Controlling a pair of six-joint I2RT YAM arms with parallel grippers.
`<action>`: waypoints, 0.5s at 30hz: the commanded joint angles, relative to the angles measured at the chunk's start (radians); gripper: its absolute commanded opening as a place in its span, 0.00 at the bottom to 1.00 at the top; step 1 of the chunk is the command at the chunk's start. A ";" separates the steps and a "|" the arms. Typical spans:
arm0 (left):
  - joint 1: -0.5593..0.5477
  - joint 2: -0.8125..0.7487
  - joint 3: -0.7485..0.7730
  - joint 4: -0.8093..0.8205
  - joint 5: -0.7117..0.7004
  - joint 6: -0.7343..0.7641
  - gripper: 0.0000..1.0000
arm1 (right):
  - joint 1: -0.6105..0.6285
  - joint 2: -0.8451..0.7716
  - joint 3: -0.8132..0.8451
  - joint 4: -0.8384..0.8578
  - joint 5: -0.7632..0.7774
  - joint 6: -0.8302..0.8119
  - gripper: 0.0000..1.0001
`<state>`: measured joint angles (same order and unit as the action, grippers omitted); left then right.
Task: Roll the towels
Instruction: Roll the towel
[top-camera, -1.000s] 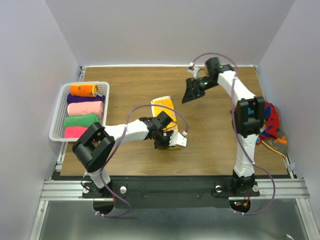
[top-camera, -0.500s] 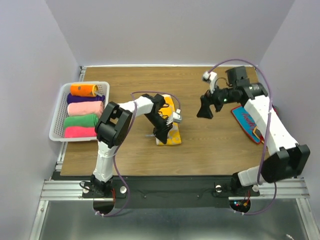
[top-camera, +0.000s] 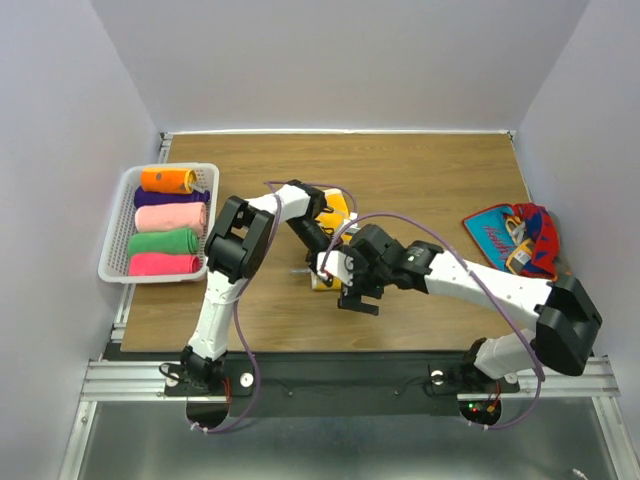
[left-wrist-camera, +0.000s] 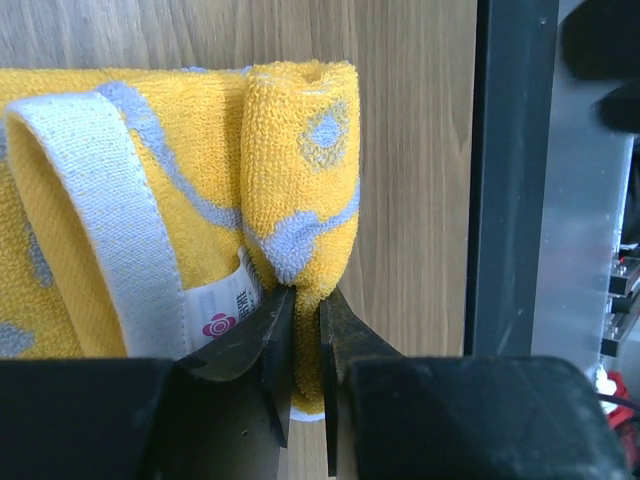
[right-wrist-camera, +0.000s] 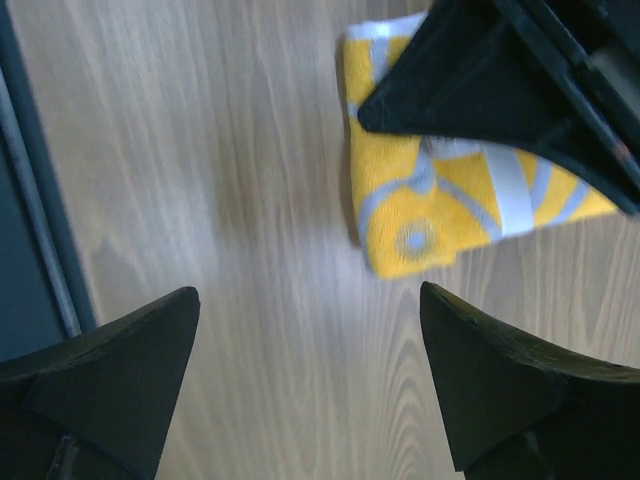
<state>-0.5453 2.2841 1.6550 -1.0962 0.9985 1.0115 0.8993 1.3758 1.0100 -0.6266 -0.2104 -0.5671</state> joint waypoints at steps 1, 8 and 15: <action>0.015 0.074 -0.005 0.022 -0.210 0.061 0.23 | 0.027 0.032 -0.045 0.258 0.106 -0.083 0.93; 0.019 0.098 0.022 0.013 -0.212 0.061 0.25 | 0.029 0.143 -0.063 0.386 0.072 -0.131 0.90; 0.024 0.097 0.025 0.012 -0.215 0.067 0.26 | 0.029 0.223 -0.076 0.453 0.059 -0.169 0.84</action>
<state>-0.5343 2.3207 1.6917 -1.1492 1.0130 1.0142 0.9245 1.5818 0.9447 -0.2668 -0.1379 -0.7017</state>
